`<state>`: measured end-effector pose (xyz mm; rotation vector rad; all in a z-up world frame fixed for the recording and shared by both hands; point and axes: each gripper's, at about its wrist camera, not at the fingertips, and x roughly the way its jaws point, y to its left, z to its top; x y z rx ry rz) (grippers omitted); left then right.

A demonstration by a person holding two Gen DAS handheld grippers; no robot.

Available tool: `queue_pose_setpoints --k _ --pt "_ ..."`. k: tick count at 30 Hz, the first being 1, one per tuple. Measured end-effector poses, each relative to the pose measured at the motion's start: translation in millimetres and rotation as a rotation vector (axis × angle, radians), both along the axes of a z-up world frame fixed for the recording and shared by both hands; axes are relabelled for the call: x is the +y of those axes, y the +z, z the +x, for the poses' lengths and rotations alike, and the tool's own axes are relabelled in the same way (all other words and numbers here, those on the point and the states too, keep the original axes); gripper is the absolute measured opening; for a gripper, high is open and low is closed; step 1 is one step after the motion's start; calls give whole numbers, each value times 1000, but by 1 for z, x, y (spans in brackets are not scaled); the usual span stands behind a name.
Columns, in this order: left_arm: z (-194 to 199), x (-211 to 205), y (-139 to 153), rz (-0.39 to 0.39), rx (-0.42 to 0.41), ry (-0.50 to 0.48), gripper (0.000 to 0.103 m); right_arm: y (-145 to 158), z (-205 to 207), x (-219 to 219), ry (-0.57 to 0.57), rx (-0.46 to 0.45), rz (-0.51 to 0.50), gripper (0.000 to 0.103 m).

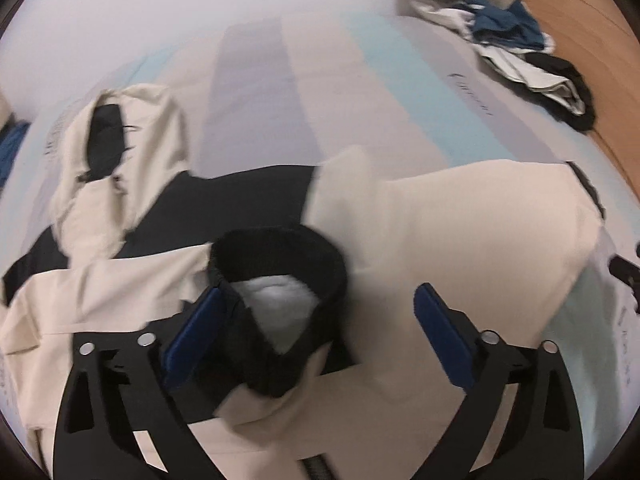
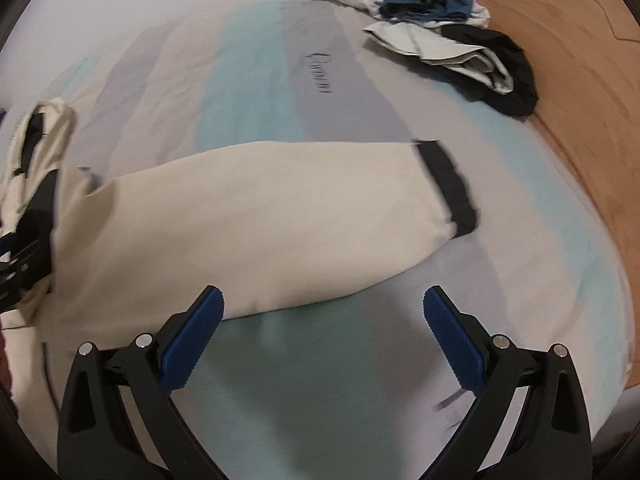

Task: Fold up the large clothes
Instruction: 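Carry the cuff across the jacket body while the right gripper grasps the other black cuff, then lay the left-held sleeve across the jacket front and release it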

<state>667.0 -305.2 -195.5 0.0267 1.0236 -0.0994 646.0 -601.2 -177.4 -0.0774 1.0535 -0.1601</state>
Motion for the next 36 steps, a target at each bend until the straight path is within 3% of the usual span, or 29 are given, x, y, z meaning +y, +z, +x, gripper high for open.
queue_pose_setpoints --k 2,6,12,15,17,21,27,31,36 --pt "1 -8 2 -86 10 -42 95 1 8 -21 -12 3 -45 96" --pt "-3 -28 8 -81 -27 -123 96 -2 24 -64 -56 18 -37 96" --pt "2 -40 -7 -131 17 -182 97 -21 47 -129 -166 29 229 95" --pt "0 -49 -14 -106 20 -218 97 -33 56 -138 -169 38 256 80" --pt "0 -51 -17 -103 21 -228 97 -45 64 -143 -156 62 284 76" --pt "0 -48 -17 -121 28 -218 97 -56 74 -148 -152 70 268 74" --pt "-6 -23 16 -173 -21 -175 97 -68 80 -169 -212 65 267 77" --pt "-14 5 32 -156 -46 -134 97 -72 79 -166 -210 54 264 78" --pt "-19 41 28 -111 -38 -81 97 -71 82 -157 -198 45 228 72"
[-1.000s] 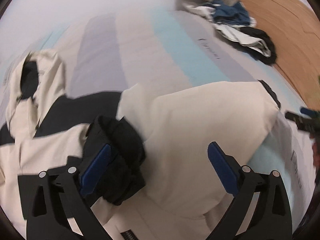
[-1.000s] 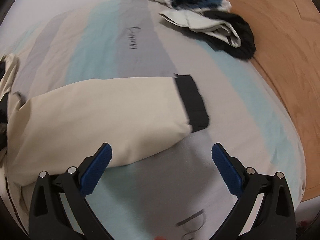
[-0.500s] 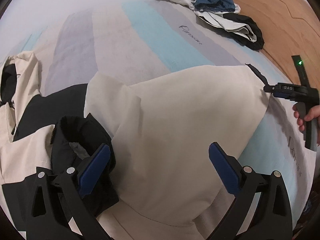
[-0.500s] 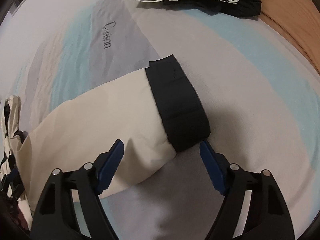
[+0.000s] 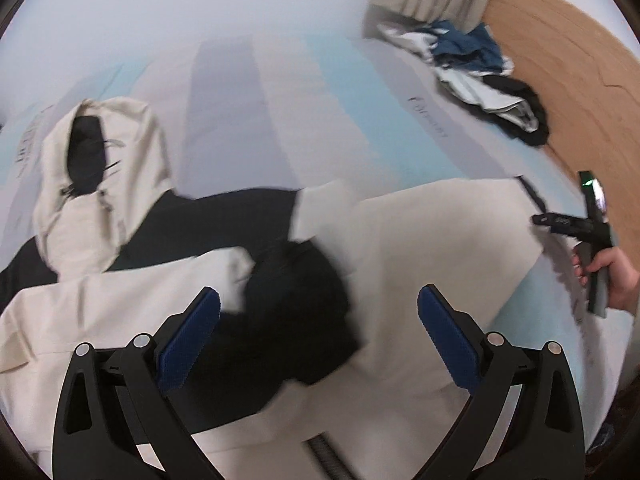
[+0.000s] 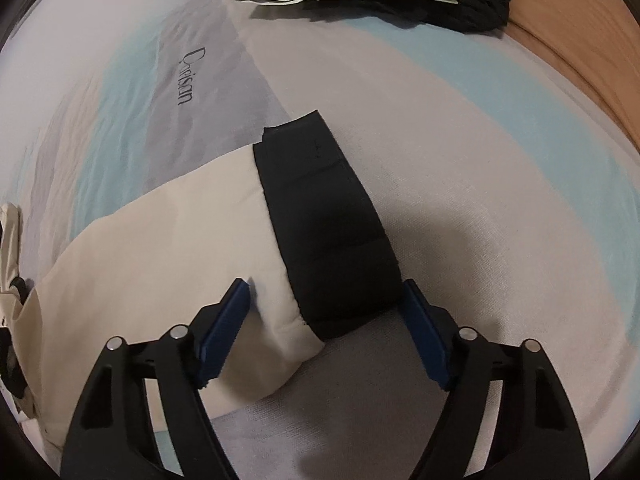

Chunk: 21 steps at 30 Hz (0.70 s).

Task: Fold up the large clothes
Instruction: 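Lay the left-held sleeve across the jacket front and release it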

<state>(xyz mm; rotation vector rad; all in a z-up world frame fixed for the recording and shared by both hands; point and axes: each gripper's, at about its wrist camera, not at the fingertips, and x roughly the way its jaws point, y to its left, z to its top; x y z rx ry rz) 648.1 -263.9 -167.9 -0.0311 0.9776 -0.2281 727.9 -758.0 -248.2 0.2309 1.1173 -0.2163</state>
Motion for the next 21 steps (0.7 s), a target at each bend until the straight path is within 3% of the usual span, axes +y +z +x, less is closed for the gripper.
queue_pose_setpoints --k 9,21 --pt "2 50 -9 -6 39 143 97 6 1 6 -56 31 -16 56" --pt "-13 67 -2 61 52 137 97 36 -4 28 -55 24 -78 51"
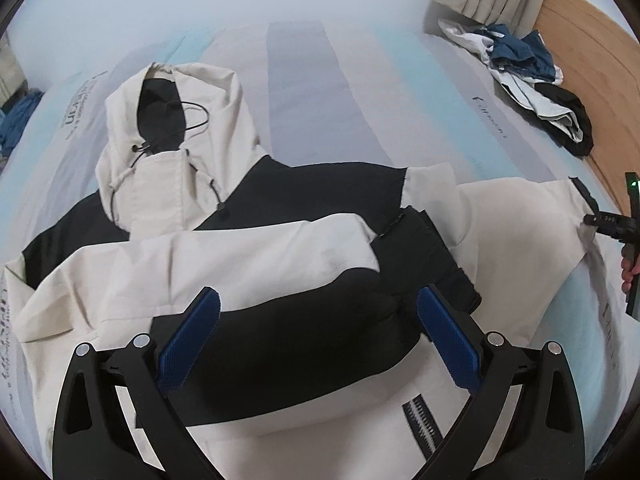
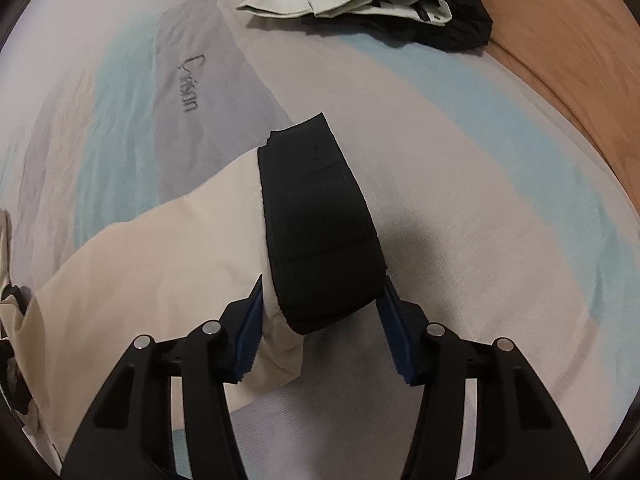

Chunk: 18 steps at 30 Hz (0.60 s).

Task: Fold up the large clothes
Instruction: 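Lay the left-held sleeve across the jacket front and release it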

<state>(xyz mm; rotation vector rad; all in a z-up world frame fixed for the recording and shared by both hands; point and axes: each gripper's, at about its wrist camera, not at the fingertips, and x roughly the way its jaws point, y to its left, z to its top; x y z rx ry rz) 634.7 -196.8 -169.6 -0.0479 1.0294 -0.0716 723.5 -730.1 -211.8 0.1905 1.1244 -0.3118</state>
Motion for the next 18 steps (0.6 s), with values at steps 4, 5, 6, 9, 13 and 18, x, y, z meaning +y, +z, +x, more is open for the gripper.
queue_pose_setpoints --k 4,5,6,9,13,18 --pt "0 10 4 -13 28 23 97 17 -2 14 10 -10 -19 50" --pt "0 13 5 -9 27 25 97 22 -3 18 15 -16 -20 50" --pt "-1 14 6 -2 26 25 97 27 -4 23 21 -22 -30 50" --pt "-2 19 8 22 27 24 97 42 -6 41 56 -37 -60 50" --pt "-5 32 7 45 52 38 97 65 -14 70 101 -70 -71 49" --pt "-14 49 11 77 65 50 97 88 -24 103 129 -100 -47 49"
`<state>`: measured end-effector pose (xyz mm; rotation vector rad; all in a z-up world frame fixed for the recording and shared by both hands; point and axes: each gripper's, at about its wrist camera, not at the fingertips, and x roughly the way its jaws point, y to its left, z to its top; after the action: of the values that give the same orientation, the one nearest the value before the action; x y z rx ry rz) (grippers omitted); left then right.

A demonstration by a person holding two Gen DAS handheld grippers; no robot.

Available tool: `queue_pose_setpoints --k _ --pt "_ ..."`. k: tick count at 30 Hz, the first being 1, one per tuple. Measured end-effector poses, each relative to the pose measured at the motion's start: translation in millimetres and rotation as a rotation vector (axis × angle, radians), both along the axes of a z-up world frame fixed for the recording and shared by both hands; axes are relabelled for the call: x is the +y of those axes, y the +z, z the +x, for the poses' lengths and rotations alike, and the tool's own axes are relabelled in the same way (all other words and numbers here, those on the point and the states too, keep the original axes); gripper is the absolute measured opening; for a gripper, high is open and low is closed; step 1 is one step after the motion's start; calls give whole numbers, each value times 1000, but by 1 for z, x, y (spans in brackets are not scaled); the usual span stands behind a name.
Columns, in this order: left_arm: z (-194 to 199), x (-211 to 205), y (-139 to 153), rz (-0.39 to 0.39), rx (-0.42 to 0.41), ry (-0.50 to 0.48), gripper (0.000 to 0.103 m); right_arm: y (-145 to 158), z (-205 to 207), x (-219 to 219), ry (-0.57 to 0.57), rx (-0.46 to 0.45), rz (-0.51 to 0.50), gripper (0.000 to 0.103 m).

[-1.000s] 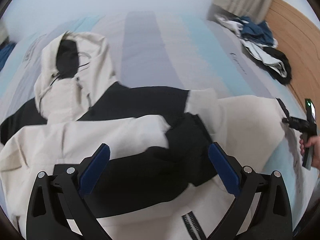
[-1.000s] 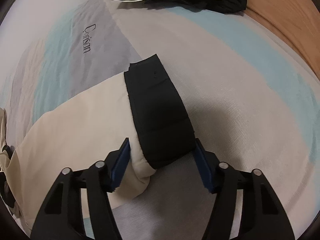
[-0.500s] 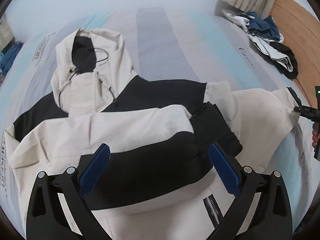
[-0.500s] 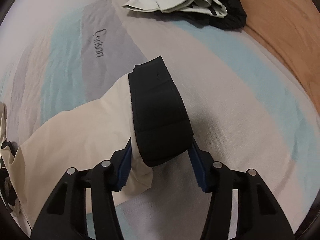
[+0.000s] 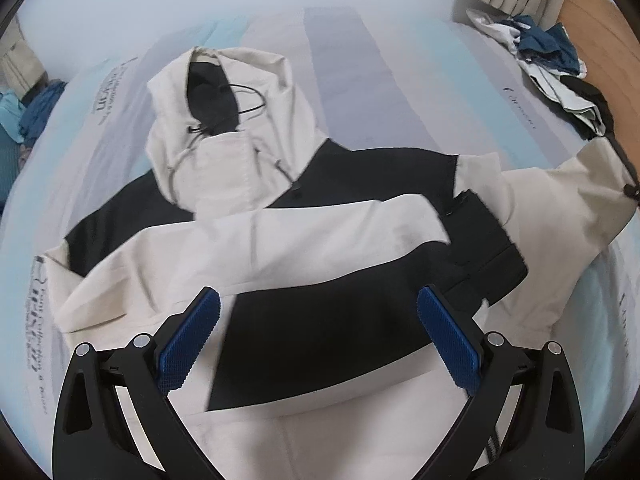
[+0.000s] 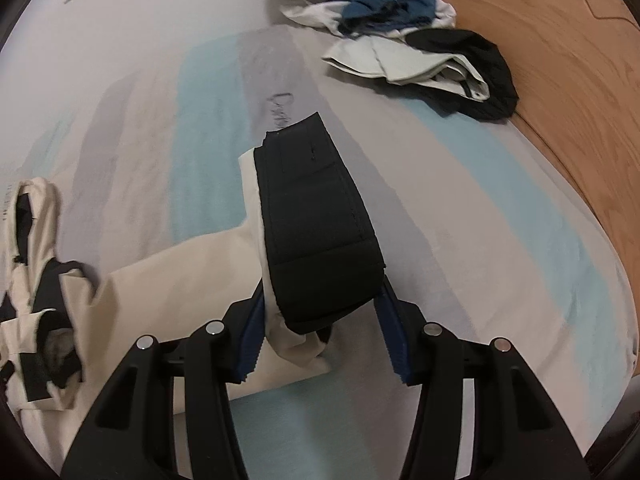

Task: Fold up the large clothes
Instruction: 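Lay the left-held sleeve across the jacket front and release it, then fold the right-held sleeve across the jacket front toward the other sleeve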

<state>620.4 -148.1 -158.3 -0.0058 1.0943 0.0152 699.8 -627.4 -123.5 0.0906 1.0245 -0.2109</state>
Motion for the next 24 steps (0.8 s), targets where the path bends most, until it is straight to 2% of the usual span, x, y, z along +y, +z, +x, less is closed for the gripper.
queue_pose_setpoints --k 10,14,24 --pt "-24 43 22 1 -18 51 97 27 -13 85 59 -4 43 47" --pt "-33 63 18 26 1 46 97 37 -18 127 95 -8 59 47" --pt "-72 138 40 15 -35 111 97 57 -38 238 192 -10 89 47"
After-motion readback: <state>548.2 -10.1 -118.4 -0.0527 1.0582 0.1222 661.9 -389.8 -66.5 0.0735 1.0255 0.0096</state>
